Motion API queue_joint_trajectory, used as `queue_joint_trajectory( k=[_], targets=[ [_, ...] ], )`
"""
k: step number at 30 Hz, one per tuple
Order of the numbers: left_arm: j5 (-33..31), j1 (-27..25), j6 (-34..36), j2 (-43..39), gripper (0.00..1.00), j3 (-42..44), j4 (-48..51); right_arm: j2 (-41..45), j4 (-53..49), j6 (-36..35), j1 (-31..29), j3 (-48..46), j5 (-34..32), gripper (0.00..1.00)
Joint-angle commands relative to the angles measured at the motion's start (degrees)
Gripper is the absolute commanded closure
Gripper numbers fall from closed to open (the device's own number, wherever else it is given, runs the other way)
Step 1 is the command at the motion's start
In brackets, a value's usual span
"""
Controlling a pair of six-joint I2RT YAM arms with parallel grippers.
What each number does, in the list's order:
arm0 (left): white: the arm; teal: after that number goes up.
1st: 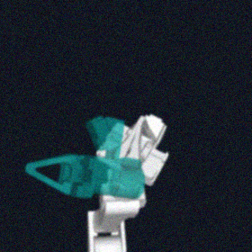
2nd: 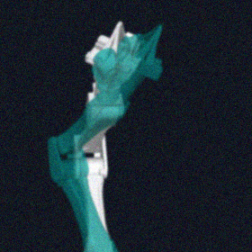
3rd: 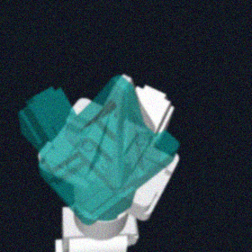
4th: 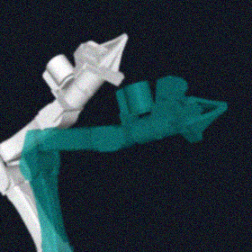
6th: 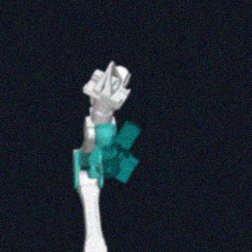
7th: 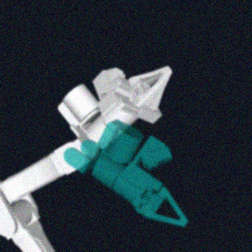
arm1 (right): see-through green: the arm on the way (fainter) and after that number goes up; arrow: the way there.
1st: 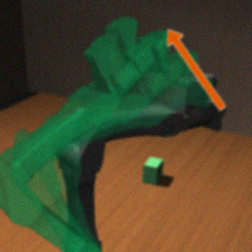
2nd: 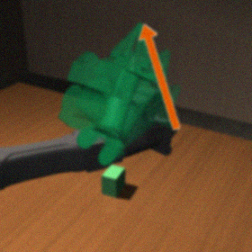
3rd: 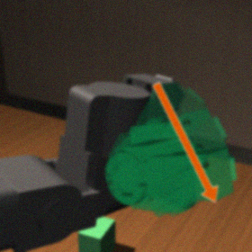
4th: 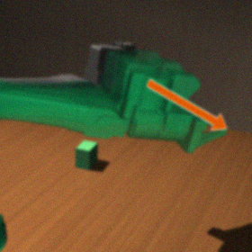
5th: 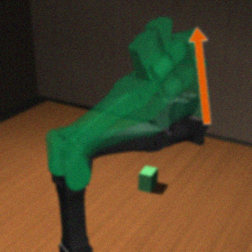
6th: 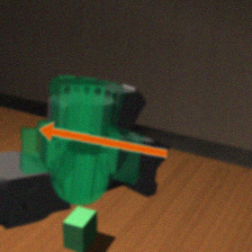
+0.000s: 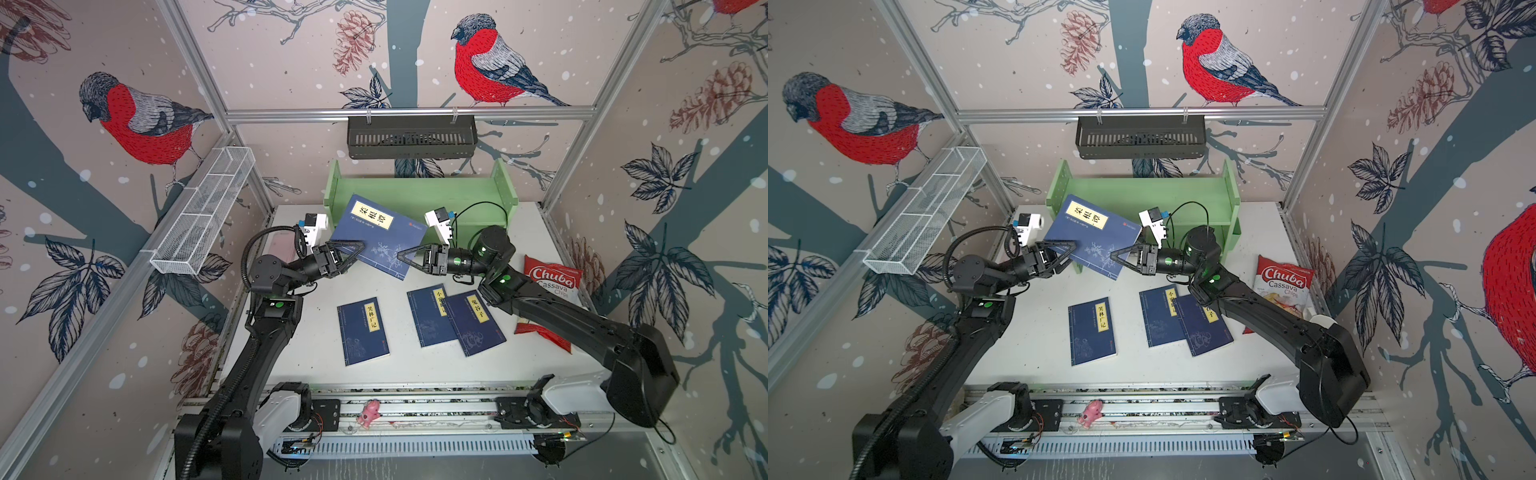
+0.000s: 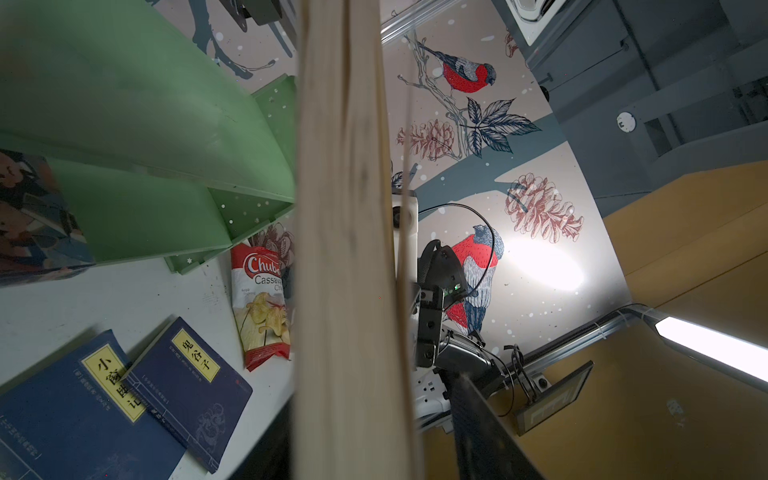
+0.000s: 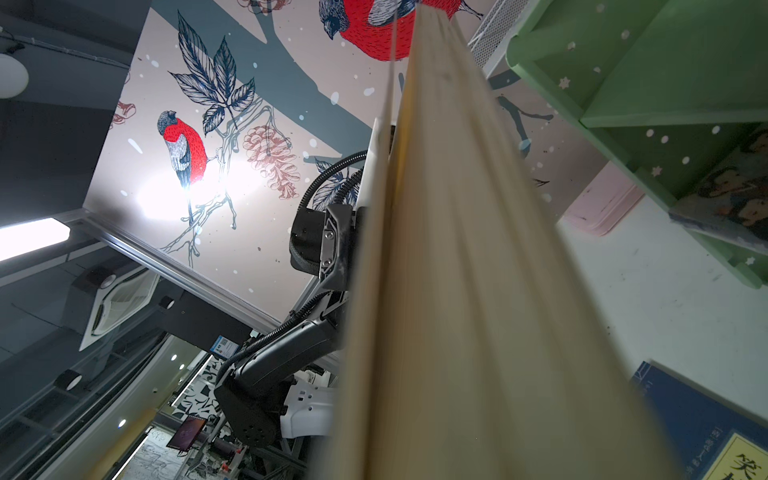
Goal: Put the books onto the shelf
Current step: 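Lift the dark blue book with both grippers toward the green shelf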
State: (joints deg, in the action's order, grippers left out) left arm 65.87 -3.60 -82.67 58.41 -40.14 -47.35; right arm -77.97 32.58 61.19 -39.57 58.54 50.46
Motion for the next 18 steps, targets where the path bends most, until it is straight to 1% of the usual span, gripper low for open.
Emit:
queue_joint_trajectory(
  k=[1,3,4,6,7,10,14,15,17,18],
  targets=[
    [1.5,0.2,-1.9,-0.2,0.51,-0.4,-3.6,1.0,-5.9,-4.7,0.9,1.4,4.7,0.99],
    [1.2,0.3,-2.0,-0.4,0.51,-0.3,-3.3,1.6,-9.1,-6.7,1.4,1.7,5.9,0.99],
    [1.3,0.5,-2.0,-0.4,0.48,-0.3,-3.1,1.9,-10.6,-7.8,1.6,1.9,6.1,0.99],
    [1.5,1.0,-2.4,-0.4,0.37,-0.3,-3.4,3.2,-13.7,-10.4,2.4,1.9,7.1,0.99],
    [1.8,1.2,-2.9,-0.4,0.33,-0.4,-4.1,3.8,-15.0,-11.3,2.9,1.6,7.3,0.99],
    [3.3,1.4,-4.9,0.2,0.29,-0.7,-7.2,5.9,-17.0,-12.9,4.8,0.6,9.1,0.99],
    [5.3,1.4,-8.0,1.2,0.26,-0.4,-12.4,8.5,-16.8,-13.6,5.1,-0.6,11.1,0.99],
    [6.1,1.4,-8.2,1.6,0.27,-0.6,-12.8,8.6,-16.7,-13.7,5.0,-0.7,11.8,0.99],
    [7.0,1.5,-8.7,2.2,0.33,-0.8,-13.7,8.8,-17.4,-14.5,4.9,-0.6,12.8,0.99],
    [7.2,1.5,-9.1,2.6,0.39,-0.8,-14.5,8.9,-18.1,-15.0,4.9,-0.5,13.1,0.99]
  ],
)
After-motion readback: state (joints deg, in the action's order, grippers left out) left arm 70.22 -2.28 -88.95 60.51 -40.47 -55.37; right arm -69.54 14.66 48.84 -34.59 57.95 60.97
